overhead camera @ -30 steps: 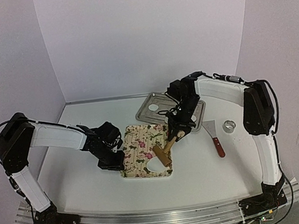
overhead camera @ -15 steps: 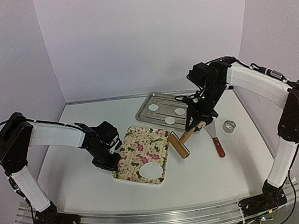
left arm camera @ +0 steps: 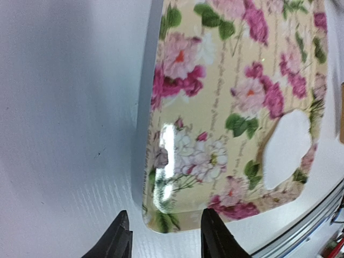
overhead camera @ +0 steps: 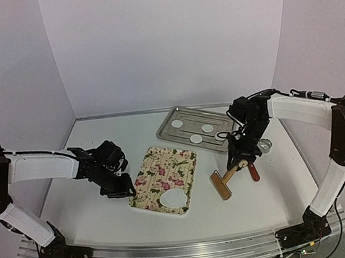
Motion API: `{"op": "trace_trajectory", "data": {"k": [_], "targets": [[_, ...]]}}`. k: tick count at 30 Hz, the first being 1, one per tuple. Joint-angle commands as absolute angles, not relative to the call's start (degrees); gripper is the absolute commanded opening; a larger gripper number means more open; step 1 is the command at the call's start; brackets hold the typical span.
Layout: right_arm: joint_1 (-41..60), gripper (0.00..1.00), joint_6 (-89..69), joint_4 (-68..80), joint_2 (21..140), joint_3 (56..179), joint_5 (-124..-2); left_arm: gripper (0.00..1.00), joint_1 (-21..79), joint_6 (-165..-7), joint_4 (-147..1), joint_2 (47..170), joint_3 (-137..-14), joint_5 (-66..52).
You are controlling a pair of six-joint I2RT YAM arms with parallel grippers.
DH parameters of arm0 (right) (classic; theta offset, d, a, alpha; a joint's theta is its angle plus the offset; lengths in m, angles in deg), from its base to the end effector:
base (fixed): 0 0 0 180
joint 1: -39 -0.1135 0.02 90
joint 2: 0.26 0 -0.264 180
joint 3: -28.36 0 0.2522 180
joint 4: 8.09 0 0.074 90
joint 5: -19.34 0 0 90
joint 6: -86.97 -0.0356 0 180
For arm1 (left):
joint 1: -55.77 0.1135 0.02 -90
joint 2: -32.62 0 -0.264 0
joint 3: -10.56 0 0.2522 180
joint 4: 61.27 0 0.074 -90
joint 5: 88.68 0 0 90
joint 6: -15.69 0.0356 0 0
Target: Roll out the dumpling wrappers from the dough
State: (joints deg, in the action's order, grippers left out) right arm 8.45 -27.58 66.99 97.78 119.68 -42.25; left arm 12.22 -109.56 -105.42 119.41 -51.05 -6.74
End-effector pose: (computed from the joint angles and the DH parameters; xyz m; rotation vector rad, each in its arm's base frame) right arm 0.2690 0.1785 0.2412 0.2072 -2.9347 -0.7577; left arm 0.1937 -0.1910 0.1676 0.2479 2.9001 -0.4953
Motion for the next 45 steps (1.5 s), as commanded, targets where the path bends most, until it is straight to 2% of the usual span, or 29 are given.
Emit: {"op": "trace_trajectory", "data": {"k": [1, 7, 14, 20, 30, 40, 45], "targets": [[9.74, 0.0, -28.13, 58.76, 94.21, 115.4, -37.56, 0.61, 12.02, -116.64, -103.47, 113.34, -52.5, -6.6], [12.09, 0.11, -27.41, 55.27, 94.47, 109.51, -39.13, 0.71, 12.26, -118.7, -107.35, 111.88, -54.98, -6.53], [12.39, 0.33, -25.39, 53.48, 95.9, 105.61, -47.67, 0.74, 12.26, -122.94, -107.91, 110.2, -55.32, -6.7], [12.53, 0.41, -25.24, 51.18, 97.6, 102.91, -54.63, 0.75, 12.28, -123.59, -108.98, 109.6, -55.37, -5.94], [12.51, 0.64, -25.32, 50.89, 94.12, 103.73, -64.45, 0.82, 12.43, -124.1, -109.6, 110.54, -56.24, -5.07], [12.6, 0.84, -22.69, 53.85, 85.63, 106.64, -70.61, 0.84, 12.68, -123.39, -109.72, 112.95, -59.23, -4.17], [14.98, 0.86, -21.71, 56.39, 85.7, 110.02, -71.37, 0.84, 12.73, -124.58, -111.11, 112.86, -60.94, -2.86]]}}
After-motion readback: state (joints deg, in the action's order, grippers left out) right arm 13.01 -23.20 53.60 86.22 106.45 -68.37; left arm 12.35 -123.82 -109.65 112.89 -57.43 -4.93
